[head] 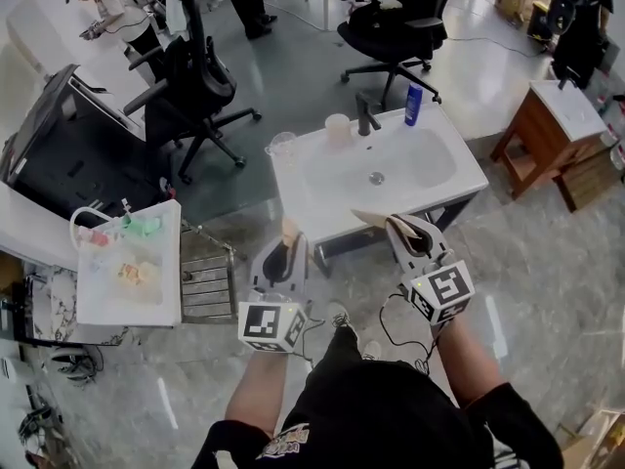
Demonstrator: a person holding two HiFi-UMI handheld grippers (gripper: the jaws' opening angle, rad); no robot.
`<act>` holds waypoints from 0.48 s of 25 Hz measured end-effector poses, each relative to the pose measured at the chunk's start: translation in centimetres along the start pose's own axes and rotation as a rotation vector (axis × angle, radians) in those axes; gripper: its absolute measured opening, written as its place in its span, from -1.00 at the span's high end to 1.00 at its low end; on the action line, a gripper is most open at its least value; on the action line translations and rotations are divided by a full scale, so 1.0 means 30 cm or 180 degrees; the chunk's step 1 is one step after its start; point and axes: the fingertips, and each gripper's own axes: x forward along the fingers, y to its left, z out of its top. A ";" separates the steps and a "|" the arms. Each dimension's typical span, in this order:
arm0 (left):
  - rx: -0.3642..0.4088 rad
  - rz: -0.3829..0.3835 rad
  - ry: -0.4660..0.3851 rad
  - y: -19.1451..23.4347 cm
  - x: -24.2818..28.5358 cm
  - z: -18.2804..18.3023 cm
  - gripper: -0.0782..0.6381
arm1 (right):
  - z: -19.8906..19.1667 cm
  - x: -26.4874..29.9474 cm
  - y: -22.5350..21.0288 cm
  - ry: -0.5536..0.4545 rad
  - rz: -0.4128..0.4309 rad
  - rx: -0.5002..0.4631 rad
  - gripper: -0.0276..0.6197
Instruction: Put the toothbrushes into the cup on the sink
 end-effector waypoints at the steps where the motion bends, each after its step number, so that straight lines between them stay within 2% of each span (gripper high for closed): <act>1: -0.0009 0.0010 -0.0002 0.020 0.016 -0.003 0.63 | 0.000 0.023 -0.006 0.0005 0.0005 -0.0008 0.78; 12: -0.0089 0.0004 -0.0036 0.208 0.214 -0.011 0.63 | 0.025 0.279 -0.103 0.0068 -0.0029 -0.0068 0.78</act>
